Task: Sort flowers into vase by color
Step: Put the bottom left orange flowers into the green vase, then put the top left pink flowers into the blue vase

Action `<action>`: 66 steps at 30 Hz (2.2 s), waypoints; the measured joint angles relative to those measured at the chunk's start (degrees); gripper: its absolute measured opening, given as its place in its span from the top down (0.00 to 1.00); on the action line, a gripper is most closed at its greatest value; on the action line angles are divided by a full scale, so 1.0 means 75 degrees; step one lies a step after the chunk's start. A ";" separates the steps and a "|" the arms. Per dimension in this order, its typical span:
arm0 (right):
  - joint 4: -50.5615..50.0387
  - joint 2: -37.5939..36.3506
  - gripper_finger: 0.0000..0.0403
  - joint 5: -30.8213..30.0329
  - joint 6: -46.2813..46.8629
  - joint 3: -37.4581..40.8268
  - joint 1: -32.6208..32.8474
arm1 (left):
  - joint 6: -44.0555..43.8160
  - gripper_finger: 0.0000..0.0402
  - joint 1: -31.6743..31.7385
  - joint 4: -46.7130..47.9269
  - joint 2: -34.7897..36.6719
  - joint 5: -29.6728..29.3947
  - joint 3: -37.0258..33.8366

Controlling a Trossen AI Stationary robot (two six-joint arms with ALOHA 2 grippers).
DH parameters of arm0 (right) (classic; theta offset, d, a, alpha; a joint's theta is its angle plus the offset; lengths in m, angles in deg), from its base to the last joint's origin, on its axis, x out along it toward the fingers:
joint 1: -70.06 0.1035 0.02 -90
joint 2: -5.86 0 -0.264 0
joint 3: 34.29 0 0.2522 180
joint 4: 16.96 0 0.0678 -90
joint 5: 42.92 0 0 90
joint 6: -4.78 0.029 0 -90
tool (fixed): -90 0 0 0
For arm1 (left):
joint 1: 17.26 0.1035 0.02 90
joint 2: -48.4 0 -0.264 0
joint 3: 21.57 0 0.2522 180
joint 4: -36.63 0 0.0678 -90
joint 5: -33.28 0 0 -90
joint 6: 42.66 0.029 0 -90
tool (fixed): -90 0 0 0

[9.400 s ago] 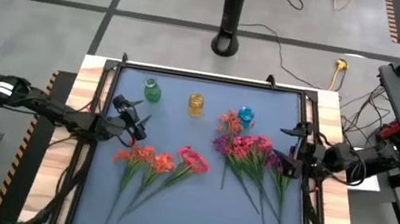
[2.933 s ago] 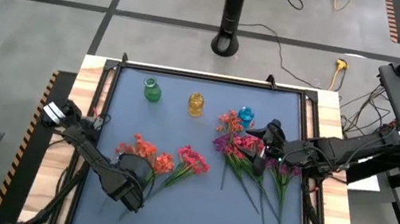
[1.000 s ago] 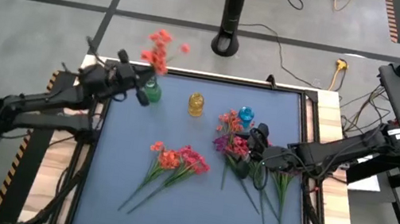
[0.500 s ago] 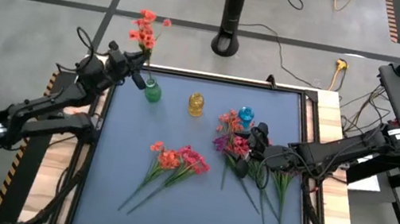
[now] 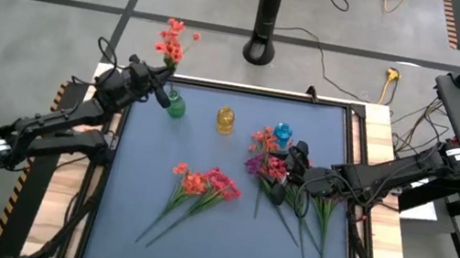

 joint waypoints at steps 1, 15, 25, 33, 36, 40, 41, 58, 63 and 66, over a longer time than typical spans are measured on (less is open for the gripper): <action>-0.0003 0.0000 0.18 0.0000 0.0000 0.0000 0.0000 | -0.0039 0.95 0.0000 0.0009 0.0000 -0.0125 -0.0032; -0.0003 0.0000 0.18 0.0006 -0.0001 -0.0003 0.0000 | -0.0738 0.90 0.0000 0.0152 -0.0015 -0.0432 -0.0265; -0.0006 0.0000 0.18 0.0025 0.0002 -0.0003 0.0000 | -0.0799 0.74 -0.0006 0.0887 0.0013 -0.0429 -0.0247; -0.0009 0.0000 0.18 0.0024 0.0000 -0.0005 0.0000 | -0.1000 0.58 -0.0006 0.2062 0.0411 -0.0426 -0.0094; -0.0016 -0.0002 0.18 0.0026 0.0000 -0.0004 0.0000 | -0.1145 0.53 -0.0009 0.3327 0.0680 -0.0425 0.0239; -0.0131 -0.0003 0.18 0.0032 0.0000 -0.0006 0.0000 | -0.1608 0.51 -0.0116 0.5162 0.0961 -0.0339 0.0913; -0.0162 -0.0010 0.18 0.0032 -0.0006 -0.0006 0.0000 | -0.1733 0.51 -0.0201 0.5594 0.1015 -0.0296 0.1084; -0.0387 -0.0076 0.18 0.0827 -0.0030 -0.0008 0.0003 | -0.4384 0.51 -0.4973 0.7734 0.1306 -0.2035 0.2373; -0.0347 0.0015 0.18 0.0892 0.0363 -0.0009 0.0006 | -0.4977 0.51 -0.6615 0.7717 0.0813 -0.3062 0.2434; -0.0347 0.0149 0.18 0.0895 0.0578 -0.0009 0.0006 | -0.5444 0.51 -0.7351 0.7689 0.0466 -0.3528 0.2434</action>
